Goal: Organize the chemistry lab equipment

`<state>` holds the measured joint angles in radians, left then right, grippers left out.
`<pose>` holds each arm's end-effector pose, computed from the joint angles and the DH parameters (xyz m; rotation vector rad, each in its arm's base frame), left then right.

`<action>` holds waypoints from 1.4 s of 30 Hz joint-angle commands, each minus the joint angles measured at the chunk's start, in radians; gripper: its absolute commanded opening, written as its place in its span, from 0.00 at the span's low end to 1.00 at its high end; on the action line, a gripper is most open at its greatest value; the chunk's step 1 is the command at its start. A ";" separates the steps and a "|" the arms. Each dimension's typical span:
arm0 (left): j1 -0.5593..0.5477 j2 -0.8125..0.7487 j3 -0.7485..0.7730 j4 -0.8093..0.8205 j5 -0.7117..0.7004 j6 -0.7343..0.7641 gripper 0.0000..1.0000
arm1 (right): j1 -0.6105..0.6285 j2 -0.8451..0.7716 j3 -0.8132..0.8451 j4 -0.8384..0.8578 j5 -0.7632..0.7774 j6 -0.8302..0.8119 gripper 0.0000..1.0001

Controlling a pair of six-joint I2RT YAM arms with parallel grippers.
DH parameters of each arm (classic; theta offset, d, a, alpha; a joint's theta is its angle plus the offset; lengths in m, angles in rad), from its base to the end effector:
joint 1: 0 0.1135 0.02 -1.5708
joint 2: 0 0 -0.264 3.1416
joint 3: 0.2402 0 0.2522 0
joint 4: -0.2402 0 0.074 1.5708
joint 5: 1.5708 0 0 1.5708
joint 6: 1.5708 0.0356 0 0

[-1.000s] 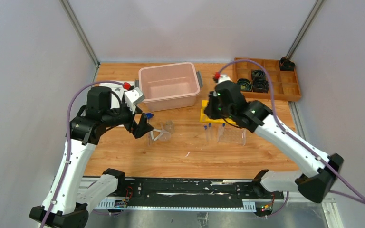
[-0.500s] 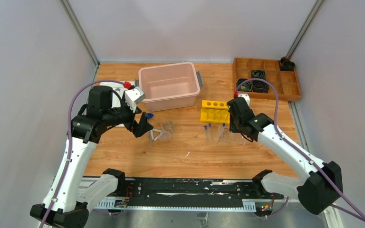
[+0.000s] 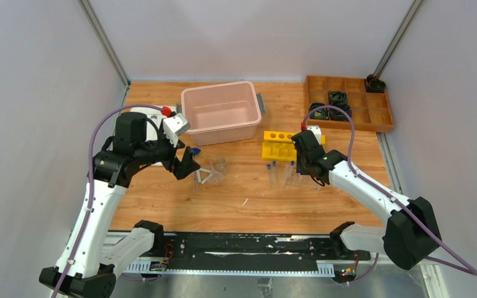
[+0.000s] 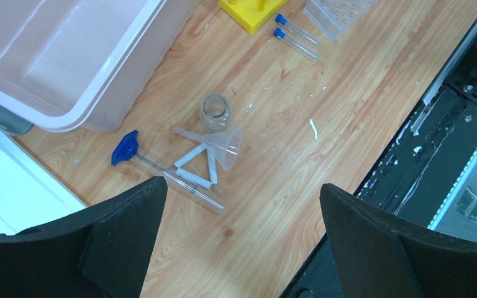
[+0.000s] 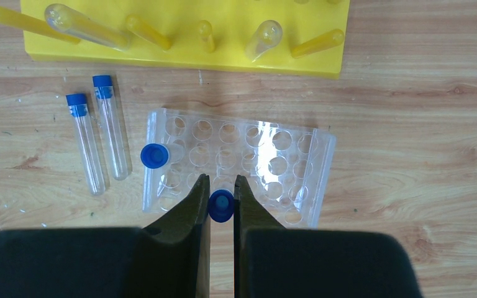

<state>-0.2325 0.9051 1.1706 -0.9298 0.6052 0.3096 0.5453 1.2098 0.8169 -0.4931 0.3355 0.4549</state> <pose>0.1500 -0.0563 0.3796 0.8878 1.9777 -0.6283 0.2148 0.1166 0.2388 0.0361 2.3915 0.0533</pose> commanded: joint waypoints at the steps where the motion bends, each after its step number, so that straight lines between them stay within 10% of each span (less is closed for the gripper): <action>1: -0.005 -0.015 0.004 0.005 0.005 -0.001 1.00 | -0.013 0.002 -0.032 0.056 0.047 0.003 0.00; 42: -0.005 -0.023 0.027 0.005 0.000 -0.006 1.00 | -0.015 -0.113 -0.174 0.197 0.081 0.004 0.00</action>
<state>-0.2325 0.8982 1.1706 -0.9295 0.6041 0.3092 0.5449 1.1107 0.6647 -0.3305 0.3782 0.4702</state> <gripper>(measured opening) 0.997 0.122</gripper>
